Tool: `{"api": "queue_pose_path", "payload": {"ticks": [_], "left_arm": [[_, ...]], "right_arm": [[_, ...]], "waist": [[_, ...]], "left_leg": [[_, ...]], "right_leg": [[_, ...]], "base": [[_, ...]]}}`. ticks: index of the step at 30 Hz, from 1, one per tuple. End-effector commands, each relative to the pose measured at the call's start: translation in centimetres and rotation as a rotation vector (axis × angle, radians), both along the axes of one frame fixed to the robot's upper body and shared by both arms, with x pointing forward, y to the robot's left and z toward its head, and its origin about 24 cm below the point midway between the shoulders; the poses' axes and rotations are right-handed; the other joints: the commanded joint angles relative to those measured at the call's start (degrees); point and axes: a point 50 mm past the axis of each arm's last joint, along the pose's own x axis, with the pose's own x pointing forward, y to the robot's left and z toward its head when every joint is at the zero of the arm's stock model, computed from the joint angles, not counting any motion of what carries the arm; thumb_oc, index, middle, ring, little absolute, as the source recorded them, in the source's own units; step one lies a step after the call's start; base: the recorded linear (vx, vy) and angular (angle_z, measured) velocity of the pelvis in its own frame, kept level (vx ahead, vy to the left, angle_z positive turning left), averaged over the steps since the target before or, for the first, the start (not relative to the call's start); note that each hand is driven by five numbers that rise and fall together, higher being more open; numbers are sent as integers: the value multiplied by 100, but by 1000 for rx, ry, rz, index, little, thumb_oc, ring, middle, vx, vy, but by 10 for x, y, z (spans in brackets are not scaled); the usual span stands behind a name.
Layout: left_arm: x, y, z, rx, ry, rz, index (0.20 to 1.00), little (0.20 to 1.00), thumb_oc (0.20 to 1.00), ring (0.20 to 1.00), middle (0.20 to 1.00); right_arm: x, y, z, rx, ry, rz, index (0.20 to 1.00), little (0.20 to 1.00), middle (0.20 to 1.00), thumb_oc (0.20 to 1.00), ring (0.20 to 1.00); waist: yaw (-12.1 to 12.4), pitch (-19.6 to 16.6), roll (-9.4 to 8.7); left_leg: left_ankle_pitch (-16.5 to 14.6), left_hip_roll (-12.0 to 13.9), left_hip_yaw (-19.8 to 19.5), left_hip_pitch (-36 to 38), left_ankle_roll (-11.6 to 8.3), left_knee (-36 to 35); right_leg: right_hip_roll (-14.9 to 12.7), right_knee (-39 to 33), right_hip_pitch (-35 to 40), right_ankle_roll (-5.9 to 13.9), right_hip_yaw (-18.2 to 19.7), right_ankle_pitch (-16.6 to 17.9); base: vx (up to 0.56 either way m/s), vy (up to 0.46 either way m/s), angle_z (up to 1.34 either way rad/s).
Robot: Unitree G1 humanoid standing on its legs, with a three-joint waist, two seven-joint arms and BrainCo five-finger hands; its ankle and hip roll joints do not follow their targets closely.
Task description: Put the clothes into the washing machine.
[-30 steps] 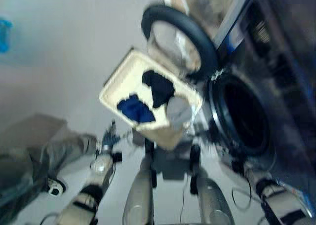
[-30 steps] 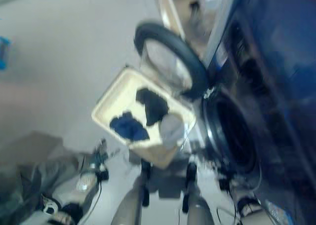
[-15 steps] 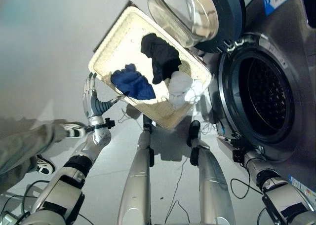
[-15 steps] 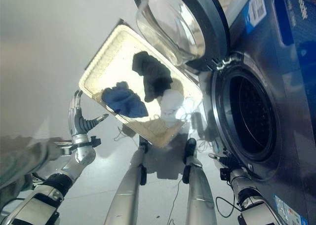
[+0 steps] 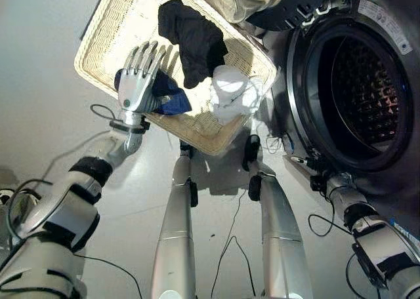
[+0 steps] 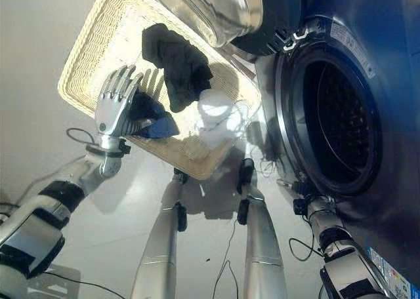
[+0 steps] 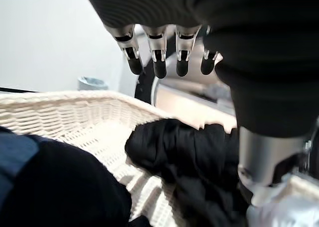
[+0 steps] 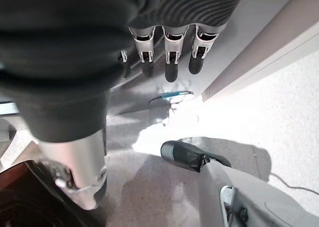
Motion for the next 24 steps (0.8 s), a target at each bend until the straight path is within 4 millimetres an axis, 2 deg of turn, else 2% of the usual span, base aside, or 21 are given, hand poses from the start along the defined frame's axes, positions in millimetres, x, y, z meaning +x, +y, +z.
{"api": "queue_pose_path", "payload": {"ticks": [1,7,14,15,18,24], "left_arm": [[1,9,3,-57,-2,50,1000,1000,1000,1000,1000],[7,24,6,-57,40,163,1000,1000,1000,1000,1000],[11,32,9,-73,81,222,1000,1000,1000,1000,1000],[12,40,5,-101,126,259,1000,1000,1000,1000,1000],[11,43,1,-114,143,270,1000,1000,1000,1000,1000],[8,53,-21,-169,229,319,1000,1000,1000,1000,1000]], "right_arm": [[-13,-19,-4,-27,14,-28,1000,1000,1000,1000,1000],[-8,-17,2,-40,-7,-11,1000,1000,1000,1000,1000],[-4,-16,7,-47,-17,-4,1000,1000,1000,1000,1000],[-3,-16,8,-43,-21,-1,1000,1000,1000,1000,1000],[-2,-14,8,-40,-21,-1,1000,1000,1000,1000,1000],[-3,-12,5,-33,-17,1,1000,1000,1000,1000,1000]], "waist": [[42,-171,-112],[-28,-171,-143],[-59,-171,-166],[-64,-171,-194],[-54,-171,-204],[-21,-171,-209]], "left_leg": [[-1045,-222,196,-287,-19,1158],[-1005,-184,216,-444,-56,1170],[-976,-179,223,-464,-73,1131],[-967,-177,218,-434,-77,1082],[-954,-175,217,-426,-79,1056],[-920,-174,202,-368,-98,968]], "right_leg": [[166,-1067,119,642,60,894],[205,-1058,-22,631,88,902],[227,-1075,-45,625,96,902],[238,-1110,-18,636,72,915],[241,-1127,-7,636,58,916],[240,-1180,50,641,18,920]], "base": [[2,55,3],[-1,15,0],[0,5,0],[0,0,0],[0,0,0],[0,0,0]]}}
